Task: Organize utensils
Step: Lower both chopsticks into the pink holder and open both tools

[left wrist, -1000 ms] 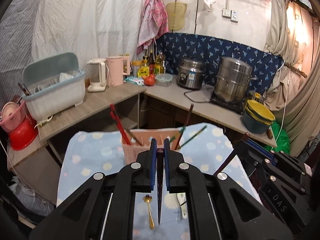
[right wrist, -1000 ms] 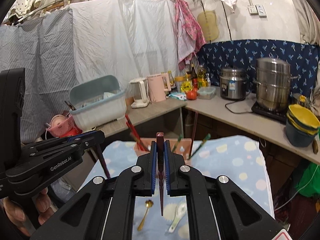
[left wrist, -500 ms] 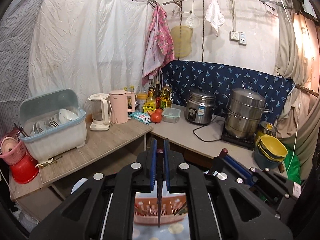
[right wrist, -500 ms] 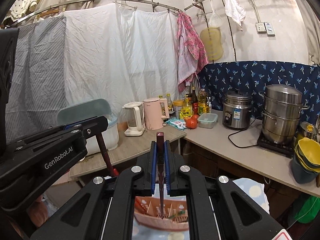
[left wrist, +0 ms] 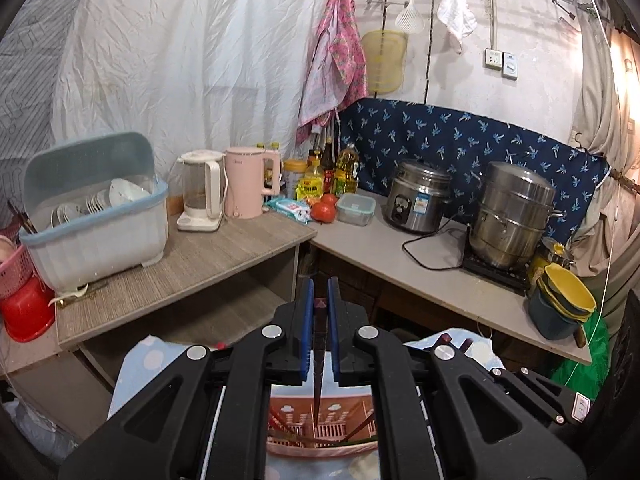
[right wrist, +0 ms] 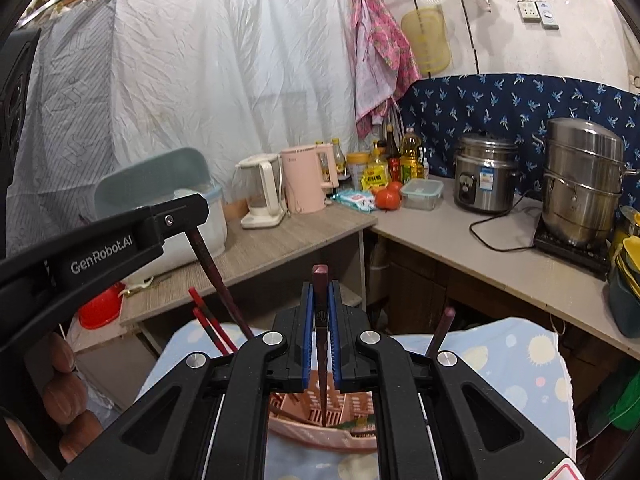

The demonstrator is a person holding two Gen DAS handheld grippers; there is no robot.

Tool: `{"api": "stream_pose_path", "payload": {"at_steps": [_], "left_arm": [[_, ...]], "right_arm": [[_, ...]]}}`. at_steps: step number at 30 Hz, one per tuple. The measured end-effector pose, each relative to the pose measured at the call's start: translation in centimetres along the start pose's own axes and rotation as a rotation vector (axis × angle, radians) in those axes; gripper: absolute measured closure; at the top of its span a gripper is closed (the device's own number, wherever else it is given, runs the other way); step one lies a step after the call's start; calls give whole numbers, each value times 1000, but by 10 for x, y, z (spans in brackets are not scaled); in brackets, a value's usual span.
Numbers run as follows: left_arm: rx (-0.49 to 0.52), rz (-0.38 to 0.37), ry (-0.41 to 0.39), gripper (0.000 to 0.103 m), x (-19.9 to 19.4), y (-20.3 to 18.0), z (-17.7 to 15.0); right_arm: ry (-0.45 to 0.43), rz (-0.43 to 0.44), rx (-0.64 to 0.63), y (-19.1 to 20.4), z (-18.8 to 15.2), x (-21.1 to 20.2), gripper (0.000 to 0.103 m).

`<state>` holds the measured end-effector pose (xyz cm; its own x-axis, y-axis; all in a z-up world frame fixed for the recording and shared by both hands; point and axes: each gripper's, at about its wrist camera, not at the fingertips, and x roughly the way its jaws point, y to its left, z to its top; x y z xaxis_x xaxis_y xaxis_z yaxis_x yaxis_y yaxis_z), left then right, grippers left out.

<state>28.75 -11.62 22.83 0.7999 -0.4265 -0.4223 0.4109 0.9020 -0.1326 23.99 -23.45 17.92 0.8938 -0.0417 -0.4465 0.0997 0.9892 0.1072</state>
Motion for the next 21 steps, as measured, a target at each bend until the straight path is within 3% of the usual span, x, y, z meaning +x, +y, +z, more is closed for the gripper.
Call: {"api": "stream_pose_path", "payload": {"at_steps": [7, 9, 10, 11, 13, 21], "left_arm": [[-19, -5, 46, 96, -1, 7, -22], [-27, 1, 44, 90, -5, 9, -26], [-28, 14, 41, 80, -8, 10, -28], [-32, 23, 36, 66, -11, 11, -29], [-45, 39, 27, 55, -16, 13, -30], [-73, 48, 30, 52, -40, 18, -39]], "right_arm": [[41, -6, 5, -1, -21, 3, 95], [26, -19, 10, -1, -24, -4, 84], [19, -24, 13, -1, -24, -7, 71], [7, -28, 20, -2, -25, -12, 66], [-11, -30, 35, -4, -24, -21, 60], [-30, -33, 39, -4, -26, -53, 59]]}}
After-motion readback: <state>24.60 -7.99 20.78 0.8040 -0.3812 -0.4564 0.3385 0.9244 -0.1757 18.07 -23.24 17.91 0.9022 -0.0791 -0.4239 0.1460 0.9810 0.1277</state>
